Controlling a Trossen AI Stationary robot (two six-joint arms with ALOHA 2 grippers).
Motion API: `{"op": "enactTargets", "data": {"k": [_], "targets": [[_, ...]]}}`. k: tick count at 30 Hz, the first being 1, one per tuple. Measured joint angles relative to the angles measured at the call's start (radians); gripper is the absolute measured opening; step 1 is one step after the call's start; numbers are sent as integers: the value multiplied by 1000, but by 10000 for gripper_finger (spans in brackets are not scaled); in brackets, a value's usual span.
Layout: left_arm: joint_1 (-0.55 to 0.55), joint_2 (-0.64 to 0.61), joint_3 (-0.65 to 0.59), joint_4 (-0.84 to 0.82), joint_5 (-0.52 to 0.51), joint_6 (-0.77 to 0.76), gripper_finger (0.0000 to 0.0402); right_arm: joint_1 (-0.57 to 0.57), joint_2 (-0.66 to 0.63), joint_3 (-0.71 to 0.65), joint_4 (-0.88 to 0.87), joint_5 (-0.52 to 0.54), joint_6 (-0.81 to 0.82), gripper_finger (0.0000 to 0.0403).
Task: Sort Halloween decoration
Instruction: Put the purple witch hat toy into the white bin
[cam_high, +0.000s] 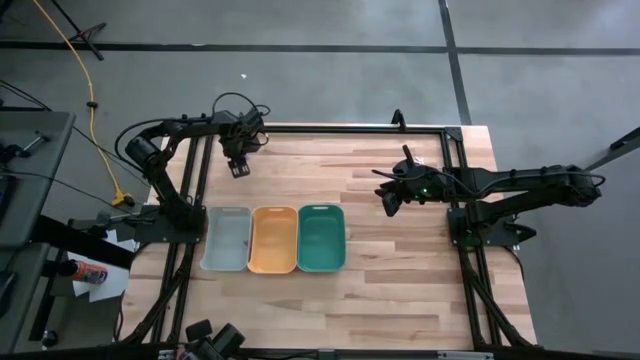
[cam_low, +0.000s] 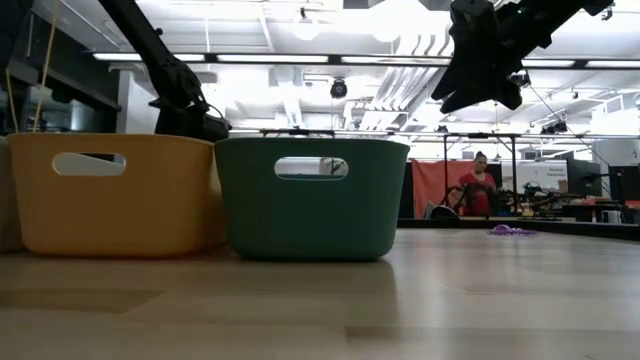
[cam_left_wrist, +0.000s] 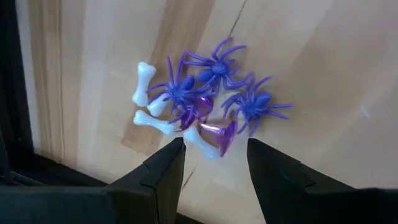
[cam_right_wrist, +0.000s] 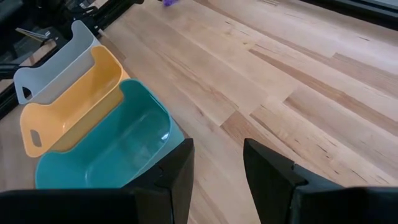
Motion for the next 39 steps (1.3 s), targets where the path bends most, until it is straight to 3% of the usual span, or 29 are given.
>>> {"op": "enactTargets", "data": {"k": [6, 21, 29, 39], "targets": [[0, 1, 0, -2, 28, -1, 157, 0, 0, 0, 0, 8, 3, 133], [-6, 24, 0, -3, 6, -26, 80, 0, 0, 0, 0, 8, 3, 133], [-6, 21, 0, -11, 3, -34, 6, 0, 0, 0, 0, 8, 3, 133], [13, -132, 92, -161, 60, -43, 1, 0, 0, 0, 10, 8, 0, 133]]}}
